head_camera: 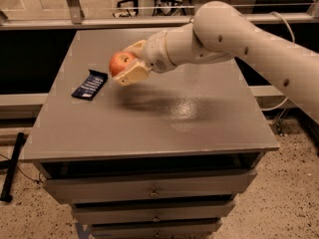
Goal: Move apple near rxbar blueberry
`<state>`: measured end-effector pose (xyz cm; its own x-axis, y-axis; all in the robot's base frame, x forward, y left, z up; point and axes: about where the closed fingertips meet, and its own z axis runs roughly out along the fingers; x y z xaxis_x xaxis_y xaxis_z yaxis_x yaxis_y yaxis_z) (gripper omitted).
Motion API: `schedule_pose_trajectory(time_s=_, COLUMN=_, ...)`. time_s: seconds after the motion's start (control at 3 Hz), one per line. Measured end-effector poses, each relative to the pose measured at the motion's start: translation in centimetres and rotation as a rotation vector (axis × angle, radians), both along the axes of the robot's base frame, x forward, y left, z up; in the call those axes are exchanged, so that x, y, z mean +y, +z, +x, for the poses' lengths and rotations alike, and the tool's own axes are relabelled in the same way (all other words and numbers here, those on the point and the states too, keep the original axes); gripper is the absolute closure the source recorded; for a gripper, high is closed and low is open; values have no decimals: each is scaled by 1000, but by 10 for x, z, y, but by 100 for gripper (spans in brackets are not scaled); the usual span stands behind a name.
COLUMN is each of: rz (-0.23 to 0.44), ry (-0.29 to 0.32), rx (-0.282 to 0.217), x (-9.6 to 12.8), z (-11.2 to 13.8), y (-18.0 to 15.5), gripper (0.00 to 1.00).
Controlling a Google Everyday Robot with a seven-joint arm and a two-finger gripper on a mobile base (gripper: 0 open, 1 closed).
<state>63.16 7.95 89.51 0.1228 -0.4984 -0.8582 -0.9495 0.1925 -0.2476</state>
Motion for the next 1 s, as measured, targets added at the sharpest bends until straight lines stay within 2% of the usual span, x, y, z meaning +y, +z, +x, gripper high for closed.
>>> schedule_pose_trajectory(time_s=0.33, rz=-13, ry=4, rx=-4, x=17, z=30, y=-10, gripper=100)
schedule_pose_trajectory(time_s=0.67, rz=-40, ry=16, rx=7, x=29, z=44, y=-22, gripper=100)
schedule_pose_trajectory(time_s=1.0, rz=-86, ry=26, rx=21, x=37, z=51, y=-33, gripper=84)
